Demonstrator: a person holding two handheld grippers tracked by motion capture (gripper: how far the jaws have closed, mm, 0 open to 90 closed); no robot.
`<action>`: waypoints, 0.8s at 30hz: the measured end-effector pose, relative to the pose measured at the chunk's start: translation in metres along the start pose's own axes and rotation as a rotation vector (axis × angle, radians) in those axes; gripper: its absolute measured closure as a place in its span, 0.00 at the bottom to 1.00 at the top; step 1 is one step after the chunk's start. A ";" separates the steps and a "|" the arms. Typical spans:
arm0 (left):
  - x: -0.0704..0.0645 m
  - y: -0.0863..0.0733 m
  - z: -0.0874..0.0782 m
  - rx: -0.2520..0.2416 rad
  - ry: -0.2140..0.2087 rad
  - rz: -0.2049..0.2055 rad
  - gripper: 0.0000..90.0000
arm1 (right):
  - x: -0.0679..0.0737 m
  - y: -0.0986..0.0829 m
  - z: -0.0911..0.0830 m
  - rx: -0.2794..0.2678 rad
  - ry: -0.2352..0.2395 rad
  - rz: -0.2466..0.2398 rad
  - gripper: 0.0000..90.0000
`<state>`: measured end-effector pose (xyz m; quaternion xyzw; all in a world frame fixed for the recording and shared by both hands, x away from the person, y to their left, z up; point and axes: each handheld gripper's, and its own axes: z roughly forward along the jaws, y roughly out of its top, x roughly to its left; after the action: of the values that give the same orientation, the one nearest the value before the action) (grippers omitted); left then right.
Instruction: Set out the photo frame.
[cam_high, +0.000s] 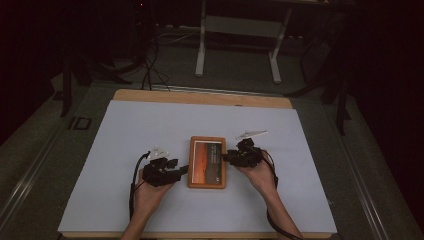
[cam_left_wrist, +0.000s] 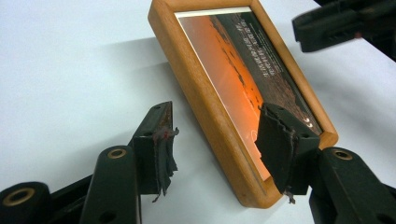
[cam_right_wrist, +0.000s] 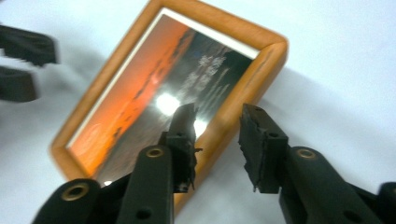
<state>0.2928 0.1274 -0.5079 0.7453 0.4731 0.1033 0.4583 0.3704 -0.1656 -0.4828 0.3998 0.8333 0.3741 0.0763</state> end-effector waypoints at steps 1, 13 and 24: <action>-0.001 -0.001 0.000 0.001 -0.002 0.002 0.52 | 0.000 0.002 0.002 -0.004 -0.026 -0.002 0.74; 0.002 -0.009 -0.010 -0.007 -0.056 -0.016 0.58 | 0.004 0.020 0.017 -0.129 -0.086 -0.029 1.00; 0.006 -0.007 -0.011 -0.022 -0.082 -0.041 0.58 | 0.000 0.024 0.033 -0.121 -0.101 -0.025 1.00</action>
<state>0.2851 0.1396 -0.5093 0.7340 0.4677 0.0684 0.4877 0.3992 -0.1378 -0.4903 0.4025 0.8092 0.4020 0.1470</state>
